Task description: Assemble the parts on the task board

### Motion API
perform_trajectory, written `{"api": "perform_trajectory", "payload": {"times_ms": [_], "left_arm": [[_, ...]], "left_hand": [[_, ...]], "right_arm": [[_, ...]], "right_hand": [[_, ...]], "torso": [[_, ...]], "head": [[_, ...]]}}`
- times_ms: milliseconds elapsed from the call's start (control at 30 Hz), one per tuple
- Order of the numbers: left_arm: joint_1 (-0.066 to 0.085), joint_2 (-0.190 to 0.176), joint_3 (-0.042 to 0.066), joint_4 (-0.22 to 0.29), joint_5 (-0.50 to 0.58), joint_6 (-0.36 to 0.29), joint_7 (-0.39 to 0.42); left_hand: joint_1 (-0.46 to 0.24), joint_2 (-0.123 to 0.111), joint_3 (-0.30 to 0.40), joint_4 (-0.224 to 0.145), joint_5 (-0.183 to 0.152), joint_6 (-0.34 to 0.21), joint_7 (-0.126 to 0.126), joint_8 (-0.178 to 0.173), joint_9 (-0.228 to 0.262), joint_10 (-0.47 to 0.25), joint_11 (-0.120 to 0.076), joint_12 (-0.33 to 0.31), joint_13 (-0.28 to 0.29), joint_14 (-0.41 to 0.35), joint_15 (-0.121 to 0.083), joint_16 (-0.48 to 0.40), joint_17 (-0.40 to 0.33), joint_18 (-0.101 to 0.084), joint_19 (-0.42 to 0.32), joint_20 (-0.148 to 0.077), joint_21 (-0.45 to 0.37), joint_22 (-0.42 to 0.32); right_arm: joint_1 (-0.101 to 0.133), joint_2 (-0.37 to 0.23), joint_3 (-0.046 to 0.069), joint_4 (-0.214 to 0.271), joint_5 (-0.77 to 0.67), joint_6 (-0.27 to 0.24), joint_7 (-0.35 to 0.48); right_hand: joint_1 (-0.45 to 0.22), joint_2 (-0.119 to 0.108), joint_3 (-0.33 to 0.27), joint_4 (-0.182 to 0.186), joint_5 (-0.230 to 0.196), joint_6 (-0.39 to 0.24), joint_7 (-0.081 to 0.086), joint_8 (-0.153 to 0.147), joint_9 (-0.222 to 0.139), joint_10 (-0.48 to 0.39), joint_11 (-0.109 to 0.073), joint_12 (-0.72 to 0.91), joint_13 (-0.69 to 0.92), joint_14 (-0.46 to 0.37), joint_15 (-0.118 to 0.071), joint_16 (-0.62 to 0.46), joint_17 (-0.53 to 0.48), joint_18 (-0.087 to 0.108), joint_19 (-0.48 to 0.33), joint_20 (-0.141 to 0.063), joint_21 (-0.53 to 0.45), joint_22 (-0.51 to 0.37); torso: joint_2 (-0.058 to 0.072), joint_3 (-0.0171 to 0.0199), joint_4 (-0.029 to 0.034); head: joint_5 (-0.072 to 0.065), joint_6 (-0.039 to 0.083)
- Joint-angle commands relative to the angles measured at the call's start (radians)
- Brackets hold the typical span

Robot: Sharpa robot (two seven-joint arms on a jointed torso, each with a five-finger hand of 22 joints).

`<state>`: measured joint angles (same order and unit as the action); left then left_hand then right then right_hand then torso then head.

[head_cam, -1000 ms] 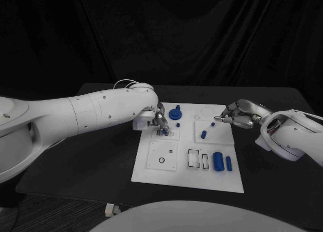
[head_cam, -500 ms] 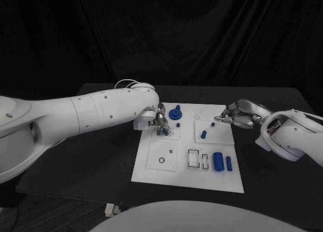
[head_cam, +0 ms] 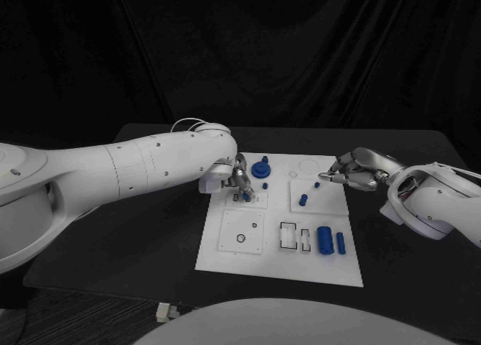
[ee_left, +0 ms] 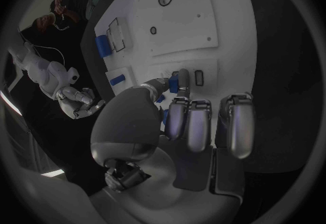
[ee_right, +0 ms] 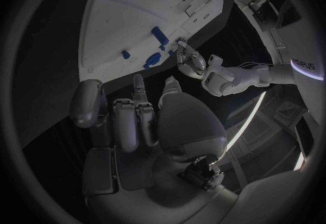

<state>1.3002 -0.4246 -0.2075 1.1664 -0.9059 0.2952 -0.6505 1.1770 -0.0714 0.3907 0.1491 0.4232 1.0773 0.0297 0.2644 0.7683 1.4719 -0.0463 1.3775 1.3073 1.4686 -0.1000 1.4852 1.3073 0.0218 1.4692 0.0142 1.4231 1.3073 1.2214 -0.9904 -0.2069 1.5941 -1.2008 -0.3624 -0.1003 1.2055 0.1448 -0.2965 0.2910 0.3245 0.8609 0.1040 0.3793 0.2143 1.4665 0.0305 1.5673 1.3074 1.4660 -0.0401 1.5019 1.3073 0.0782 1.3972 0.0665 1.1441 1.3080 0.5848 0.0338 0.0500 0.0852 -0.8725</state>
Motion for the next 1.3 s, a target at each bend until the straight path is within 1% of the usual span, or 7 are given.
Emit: {"api": "perform_trajectory", "payload": {"times_ms": [33,533,1300], "left_arm": [[-0.012,0.003,-0.005,0.003,0.001,0.015,0.007],[-0.013,0.004,-0.005,0.01,0.001,0.02,0.006],[-0.019,0.014,-0.005,-0.004,0.001,0.03,0.009]], "left_hand": [[0.003,0.011,0.042,-0.033,-0.004,-0.004,-0.006,0.0,-0.002,0.013,-0.004,-0.005,0.086,0.072,0.003,-0.005,0.184,0.013,0.032,0.002,-0.007,0.218],[0.003,0.011,0.042,-0.033,-0.004,-0.004,-0.006,0.0,-0.002,0.013,-0.004,-0.005,0.086,0.072,0.003,-0.005,0.184,0.013,0.032,0.002,-0.007,0.218],[0.001,0.01,0.042,-0.034,-0.008,-0.007,-0.005,-0.002,-0.003,0.012,-0.003,-0.008,0.084,0.072,0.003,-0.007,0.183,0.013,0.031,0.002,-0.009,0.217]], "right_arm": [[-0.002,-0.001,0.001,0.002,-0.002,-0.002,-0.003],[-0.003,0.0,0.001,0.001,-0.002,-0.002,-0.003],[-0.003,0.0,0.001,0.0,-0.002,0.001,-0.004]], "right_hand": [[0.007,0.002,-0.006,-0.001,0.005,0.001,-0.004,0.006,0.001,0.094,-0.009,-0.005,0.25,0.067,-0.005,-0.006,0.107,0.016,-0.006,-0.002,-0.006,0.115],[0.009,0.004,-0.009,-0.001,0.005,0.0,-0.004,0.006,0.002,0.093,-0.009,-0.006,0.249,0.067,-0.006,-0.007,0.105,0.016,-0.006,-0.002,-0.01,0.114],[0.009,0.004,-0.009,-0.001,0.005,0.0,-0.004,0.006,0.002,0.093,-0.009,-0.006,0.249,0.067,-0.006,-0.007,0.105,0.016,-0.006,-0.002,-0.01,0.114]], "torso": [[0.0,0.0001,0.0001],[0.0,0.0003,0.0004],[0.0,-0.0001,0.0003]], "head": [[0.001,0.0],[0.0,0.0],[0.001,0.0]]}}
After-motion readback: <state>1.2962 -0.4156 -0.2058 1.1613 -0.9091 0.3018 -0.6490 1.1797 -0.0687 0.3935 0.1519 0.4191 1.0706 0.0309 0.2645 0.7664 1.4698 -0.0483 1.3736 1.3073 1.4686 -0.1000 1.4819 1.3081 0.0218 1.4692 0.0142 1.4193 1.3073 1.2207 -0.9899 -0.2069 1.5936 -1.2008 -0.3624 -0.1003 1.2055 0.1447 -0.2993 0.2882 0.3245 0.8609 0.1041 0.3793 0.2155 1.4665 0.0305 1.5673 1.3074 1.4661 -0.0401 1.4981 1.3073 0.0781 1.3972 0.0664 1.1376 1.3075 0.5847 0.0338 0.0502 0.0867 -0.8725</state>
